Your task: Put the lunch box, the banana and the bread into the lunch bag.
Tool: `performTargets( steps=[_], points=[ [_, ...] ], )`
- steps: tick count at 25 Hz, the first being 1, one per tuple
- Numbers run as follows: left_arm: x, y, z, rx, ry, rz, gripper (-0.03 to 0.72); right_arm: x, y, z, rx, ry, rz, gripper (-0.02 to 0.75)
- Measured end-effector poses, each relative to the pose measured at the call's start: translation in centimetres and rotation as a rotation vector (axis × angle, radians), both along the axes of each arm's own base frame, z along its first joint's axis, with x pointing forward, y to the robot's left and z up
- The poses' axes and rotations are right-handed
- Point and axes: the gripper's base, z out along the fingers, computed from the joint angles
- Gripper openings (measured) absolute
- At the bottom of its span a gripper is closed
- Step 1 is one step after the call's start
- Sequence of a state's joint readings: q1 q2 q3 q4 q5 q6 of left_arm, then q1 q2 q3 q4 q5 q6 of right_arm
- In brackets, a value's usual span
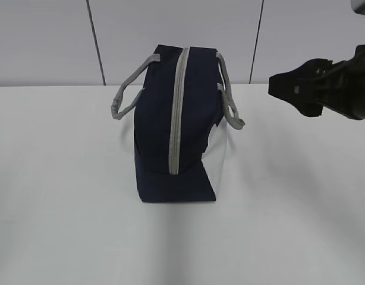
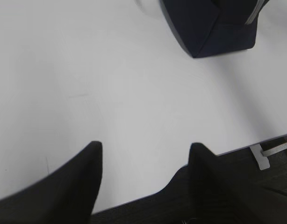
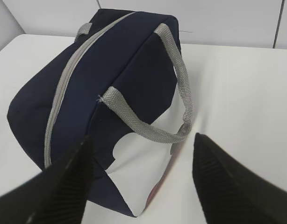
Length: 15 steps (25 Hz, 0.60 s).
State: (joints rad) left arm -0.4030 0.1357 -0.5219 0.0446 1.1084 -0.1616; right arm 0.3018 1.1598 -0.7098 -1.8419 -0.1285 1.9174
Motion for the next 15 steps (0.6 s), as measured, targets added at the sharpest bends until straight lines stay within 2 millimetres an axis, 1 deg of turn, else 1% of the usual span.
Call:
performTargets(
  steps=[7, 15],
  points=[
    [0.00, 0.00, 0.00, 0.000, -0.001, 0.000, 0.393, 0.26, -0.48, 0.12, -0.017, -0.023, -0.055, 0.491],
    [0.02, 0.02, 0.01, 0.002, -0.002, 0.002, 0.392, 0.34, -0.68, 0.12, -0.020, -0.029, -0.078, 0.491]
  ],
)
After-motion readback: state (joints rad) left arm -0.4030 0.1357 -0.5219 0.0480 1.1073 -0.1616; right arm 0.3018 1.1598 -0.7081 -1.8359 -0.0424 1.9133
